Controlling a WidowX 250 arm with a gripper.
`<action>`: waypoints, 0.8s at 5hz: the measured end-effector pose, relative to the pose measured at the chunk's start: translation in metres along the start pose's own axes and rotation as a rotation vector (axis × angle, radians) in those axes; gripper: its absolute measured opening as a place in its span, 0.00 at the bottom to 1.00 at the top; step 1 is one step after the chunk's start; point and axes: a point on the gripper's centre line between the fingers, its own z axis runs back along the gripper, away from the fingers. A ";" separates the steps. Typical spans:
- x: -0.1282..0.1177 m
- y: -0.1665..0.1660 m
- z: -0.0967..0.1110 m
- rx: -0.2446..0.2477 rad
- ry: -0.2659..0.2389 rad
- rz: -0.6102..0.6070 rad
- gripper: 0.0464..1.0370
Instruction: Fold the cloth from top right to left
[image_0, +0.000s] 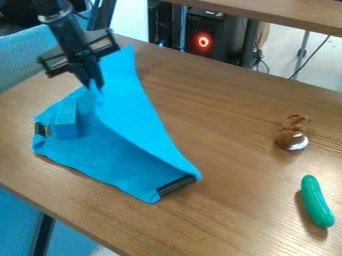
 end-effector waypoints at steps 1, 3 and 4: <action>0.003 0.025 0.001 0.036 -0.005 -0.003 0.02; 0.012 0.080 0.000 0.155 -0.114 -0.070 0.03; 0.019 0.103 -0.002 0.262 -0.124 -0.107 0.19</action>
